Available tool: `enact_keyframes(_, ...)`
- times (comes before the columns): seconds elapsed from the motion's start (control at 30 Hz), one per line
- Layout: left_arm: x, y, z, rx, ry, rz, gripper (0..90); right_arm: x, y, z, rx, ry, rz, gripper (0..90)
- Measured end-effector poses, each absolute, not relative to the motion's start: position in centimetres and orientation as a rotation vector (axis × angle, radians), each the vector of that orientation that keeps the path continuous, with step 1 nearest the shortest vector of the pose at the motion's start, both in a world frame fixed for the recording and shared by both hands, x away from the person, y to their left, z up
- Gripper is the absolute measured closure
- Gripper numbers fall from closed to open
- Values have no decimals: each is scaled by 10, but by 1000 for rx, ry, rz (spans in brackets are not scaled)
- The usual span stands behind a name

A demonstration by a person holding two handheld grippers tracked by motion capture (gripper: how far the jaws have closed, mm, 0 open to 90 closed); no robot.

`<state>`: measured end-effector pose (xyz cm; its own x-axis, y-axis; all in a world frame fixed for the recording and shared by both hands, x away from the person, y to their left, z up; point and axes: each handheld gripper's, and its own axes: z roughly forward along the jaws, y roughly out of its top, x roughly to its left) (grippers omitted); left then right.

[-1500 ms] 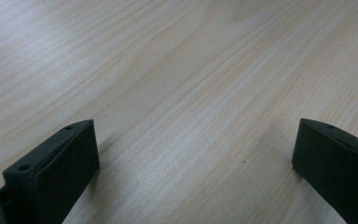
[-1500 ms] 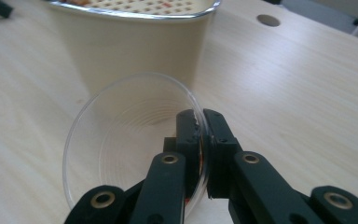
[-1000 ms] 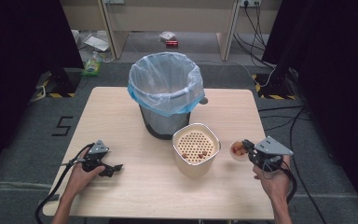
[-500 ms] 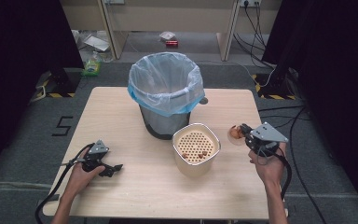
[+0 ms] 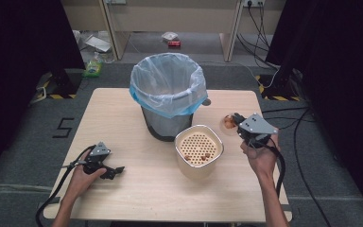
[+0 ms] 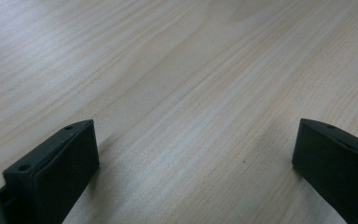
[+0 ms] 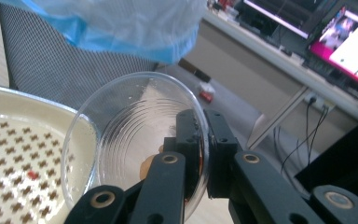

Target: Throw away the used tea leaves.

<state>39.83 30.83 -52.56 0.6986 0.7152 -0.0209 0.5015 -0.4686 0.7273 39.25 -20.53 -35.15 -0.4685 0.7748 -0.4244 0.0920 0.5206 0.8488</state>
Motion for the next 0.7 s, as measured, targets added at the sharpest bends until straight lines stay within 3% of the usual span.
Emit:
enact_keyframes(0.37,398,308,-526,2168,925,372,0,394,-164,-344,421,1822,808,868)
enact_keyframes(0.7,398,308,-526,2168,925,372,0,376,-130,-369,73,1701,536,872)
